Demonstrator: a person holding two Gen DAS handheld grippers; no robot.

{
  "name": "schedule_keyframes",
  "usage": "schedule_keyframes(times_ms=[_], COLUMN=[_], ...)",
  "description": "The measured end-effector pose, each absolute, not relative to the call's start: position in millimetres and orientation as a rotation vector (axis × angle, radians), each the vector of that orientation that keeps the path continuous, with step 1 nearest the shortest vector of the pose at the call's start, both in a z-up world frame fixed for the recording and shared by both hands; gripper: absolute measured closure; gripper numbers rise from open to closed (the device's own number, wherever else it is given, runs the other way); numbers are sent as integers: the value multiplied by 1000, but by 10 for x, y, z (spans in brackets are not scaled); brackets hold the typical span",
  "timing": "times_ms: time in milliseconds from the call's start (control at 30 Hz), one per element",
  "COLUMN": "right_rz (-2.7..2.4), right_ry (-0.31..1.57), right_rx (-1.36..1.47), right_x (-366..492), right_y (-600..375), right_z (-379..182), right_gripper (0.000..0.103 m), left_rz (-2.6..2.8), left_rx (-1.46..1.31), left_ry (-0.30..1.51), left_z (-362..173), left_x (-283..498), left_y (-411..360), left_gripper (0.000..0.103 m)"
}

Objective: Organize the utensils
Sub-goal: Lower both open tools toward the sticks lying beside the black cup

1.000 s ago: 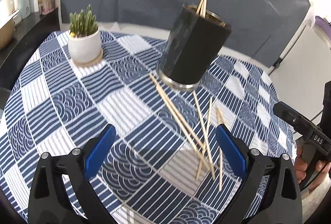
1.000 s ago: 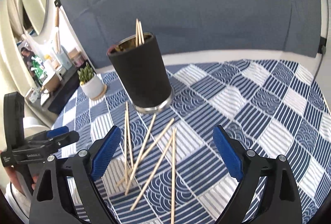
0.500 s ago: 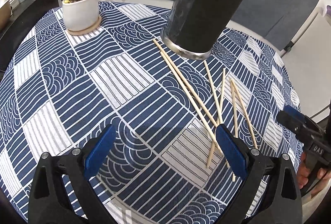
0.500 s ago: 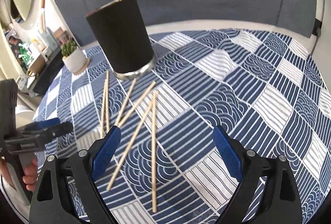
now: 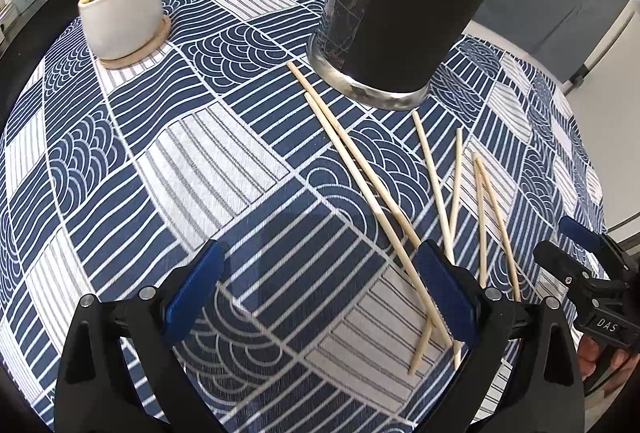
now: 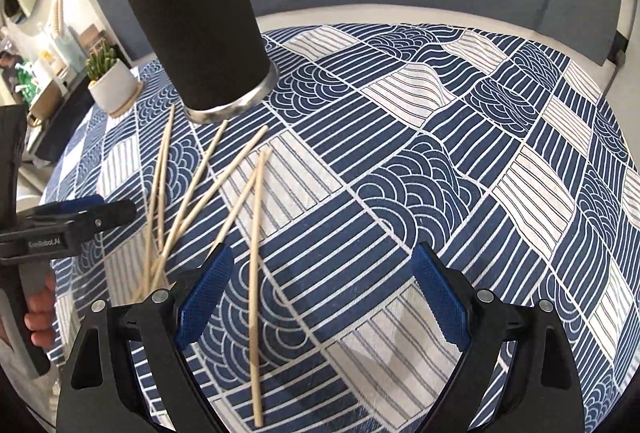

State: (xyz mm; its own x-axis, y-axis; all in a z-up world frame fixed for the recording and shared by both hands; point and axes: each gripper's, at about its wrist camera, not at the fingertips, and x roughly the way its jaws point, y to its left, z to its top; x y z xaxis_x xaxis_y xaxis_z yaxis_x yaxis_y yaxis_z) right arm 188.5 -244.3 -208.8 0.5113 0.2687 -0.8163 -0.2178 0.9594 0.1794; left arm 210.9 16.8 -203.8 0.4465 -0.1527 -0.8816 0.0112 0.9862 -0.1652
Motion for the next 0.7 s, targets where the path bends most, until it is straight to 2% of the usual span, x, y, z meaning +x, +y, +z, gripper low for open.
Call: schedule_keyframes(times_ms=[700], right_rz=[272], right_ry=[1038], right_rx=[-30], right_x=[2250], right_y=[-2227], right_z=[-2248], right_gripper=[16], left_rz=[1], left_rx=[47], left_ry=[1143], left_z=[-2109], left_x=[2513], left_y=[91], left_gripper=[5])
